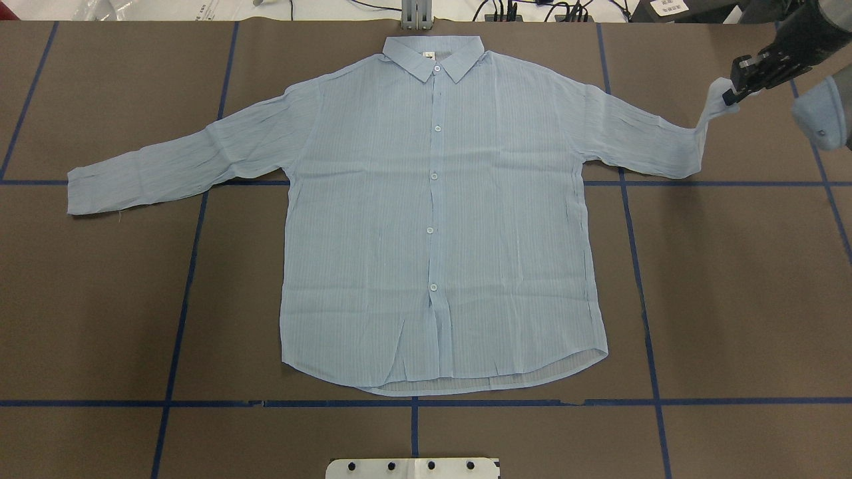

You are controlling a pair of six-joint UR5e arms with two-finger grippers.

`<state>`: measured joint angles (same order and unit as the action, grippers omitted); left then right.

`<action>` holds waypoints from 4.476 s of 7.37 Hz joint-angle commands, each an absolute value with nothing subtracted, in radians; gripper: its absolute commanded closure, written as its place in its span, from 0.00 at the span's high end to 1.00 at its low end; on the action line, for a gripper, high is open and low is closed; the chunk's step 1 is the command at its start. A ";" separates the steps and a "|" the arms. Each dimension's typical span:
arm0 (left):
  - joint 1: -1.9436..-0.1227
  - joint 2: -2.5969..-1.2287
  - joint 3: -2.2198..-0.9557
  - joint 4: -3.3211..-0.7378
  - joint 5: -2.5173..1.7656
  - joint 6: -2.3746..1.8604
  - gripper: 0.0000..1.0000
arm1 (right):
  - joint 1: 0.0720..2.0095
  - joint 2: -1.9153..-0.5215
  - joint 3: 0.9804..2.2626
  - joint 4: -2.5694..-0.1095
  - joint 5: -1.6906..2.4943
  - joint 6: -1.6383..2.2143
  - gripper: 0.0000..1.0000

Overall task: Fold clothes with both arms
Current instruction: 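Lift the cuff with the right gripper and carry it toward the collar, then lay the held sleeve across the upper chest with the right gripper, then open the right gripper at the shoulder edge while the left gripper reaches the other cuff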

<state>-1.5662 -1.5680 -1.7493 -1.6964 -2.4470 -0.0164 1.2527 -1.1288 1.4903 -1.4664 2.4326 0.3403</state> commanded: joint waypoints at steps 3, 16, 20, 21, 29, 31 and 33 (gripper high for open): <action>-1.566 -1.566 -1.711 -1.704 -2.448 -0.006 1.00 | 1.060 -0.791 1.450 -1.460 2.395 0.647 0.00; -1.566 -1.577 -1.572 -1.852 -2.448 -0.015 1.00 | 0.611 -0.373 0.853 -1.104 1.767 0.729 1.00; -1.556 -1.580 -1.577 -1.976 -2.438 -0.264 1.00 | 0.621 -0.421 1.016 -1.289 1.784 0.917 1.00; -1.513 -1.572 -1.580 -2.076 -2.371 -0.429 1.00 | 0.652 -0.495 1.157 -1.425 1.820 0.907 1.00; -0.947 -1.499 -1.565 -2.462 -1.849 -1.247 0.93 | 0.911 -0.928 1.724 -1.858 2.083 0.560 1.00; -0.945 -1.526 -1.519 -2.464 -1.829 -1.246 0.85 | 0.913 -0.942 1.726 -1.855 2.086 0.560 1.00; -0.943 -1.537 -1.494 -2.464 -1.824 -1.243 0.76 | 0.913 -0.945 1.726 -1.855 2.085 0.558 1.00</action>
